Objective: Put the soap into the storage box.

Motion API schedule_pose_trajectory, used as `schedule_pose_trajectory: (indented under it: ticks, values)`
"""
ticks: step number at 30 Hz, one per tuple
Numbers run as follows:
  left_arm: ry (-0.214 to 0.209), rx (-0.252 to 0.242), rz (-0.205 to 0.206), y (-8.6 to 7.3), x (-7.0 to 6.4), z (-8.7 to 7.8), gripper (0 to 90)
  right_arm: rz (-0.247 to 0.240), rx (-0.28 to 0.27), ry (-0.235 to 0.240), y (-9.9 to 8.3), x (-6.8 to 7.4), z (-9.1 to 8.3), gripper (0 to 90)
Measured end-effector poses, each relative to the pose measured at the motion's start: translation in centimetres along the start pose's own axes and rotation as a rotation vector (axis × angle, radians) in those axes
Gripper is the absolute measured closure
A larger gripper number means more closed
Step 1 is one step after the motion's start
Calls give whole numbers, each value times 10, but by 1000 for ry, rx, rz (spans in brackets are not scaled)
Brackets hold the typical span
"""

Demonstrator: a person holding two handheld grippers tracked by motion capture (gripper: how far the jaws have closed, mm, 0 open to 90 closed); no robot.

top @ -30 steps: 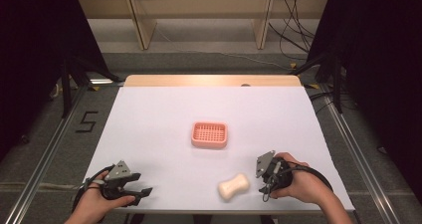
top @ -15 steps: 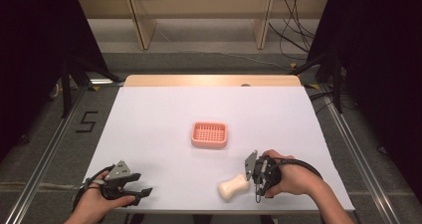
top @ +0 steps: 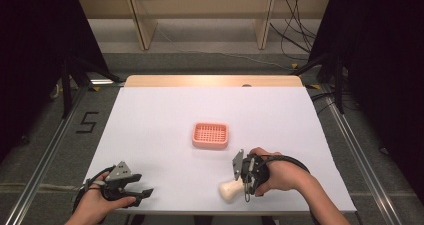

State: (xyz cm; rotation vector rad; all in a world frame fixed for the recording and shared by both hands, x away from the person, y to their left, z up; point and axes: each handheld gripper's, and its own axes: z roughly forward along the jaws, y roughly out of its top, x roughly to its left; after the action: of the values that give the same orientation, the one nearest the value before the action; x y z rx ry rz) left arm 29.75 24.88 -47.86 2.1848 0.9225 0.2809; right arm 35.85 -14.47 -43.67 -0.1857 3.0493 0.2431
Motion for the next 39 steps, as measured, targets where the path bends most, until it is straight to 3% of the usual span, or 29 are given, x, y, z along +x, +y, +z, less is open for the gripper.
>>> schedule_pose_trajectory:
  ticks: [3, 4, 5, 6, 8, 9, 11, 13, 14, 16, 17, 18, 20, 23, 24, 25, 26, 27, 29, 35, 39]
  values:
    - [-6, 3, -26, 0, -2, 0, 308, -5, 9, 20, 5, 0, 2, 317]
    - [-6, 3, -26, 0, -2, 0, 309, 47, 37, 15, 7, 3, 1, 318]
    - [-3, 2, -27, 0, -2, 1, 309, 47, 37, 15, 7, 3, 1, 318]
    - [-3, 2, -27, 0, -2, 1, 309, -38, 7, 21, 9, -2, 4, 317]
    - [-8, 7, -19, 0, -1, 0, 308, 44, 60, 18, 14, 2, 3, 317]
    - [-5, 1, -28, 0, -2, 1, 309, -34, 23, 29, 16, -2, 7, 317]
    - [-14, -9, -33, 0, -3, 1, 308, 18, 54, 31, 19, 1, 6, 317]
    - [-14, -13, -35, 0, -3, 1, 308, 14, 52, 42, 21, 1, 7, 317]
    - [-14, -8, -35, 0, -3, 1, 308, -40, 40, 44, 23, -2, 8, 317]
    - [-16, -7, -32, 0, -2, 1, 308, -38, 54, 44, 26, -2, 10, 321]
    - [-16, -7, -32, 0, -2, 1, 308, 5, 67, 54, 26, 1, 10, 322]
    - [-15, -7, -31, 0, -2, 0, 309, -34, 56, 52, 28, -1, 12, 334]
    - [-11, 0, -17, 0, -2, -1, 308, -33, 74, 56, 29, -1, 12, 347]
    - [-12, -11, -29, 0, -2, 0, 308, -24, 73, 69, 30, 0, 12, 354]
    - [-8, -12, -15, 0, -2, 0, 308, -87, 68, 61, 31, -4, 13, 360]
    - [-9, -11, -26, 0, -2, 0, 309, -57, 84, 68, 32, -2, 13, 365]
    - [-12, 1, -21, 0, -2, -1, 309, -129, 48, 91, 34, -6, 17, 370]
    - [-12, 1, -21, 0, -2, -1, 308, -129, 48, 91, 34, -6, 17, 370]
    - [-8, -11, -15, 0, -2, 0, 309, -67, 91, 90, 35, -3, 16, 378]
    - [6, -4, 5, 0, 0, -1, 309, -108, 81, 106, 37, -6, 22, 397]
    - [7, -6, 16, 0, 1, 0, 309, -94, 94, 110, 38, -4, 23, 411]
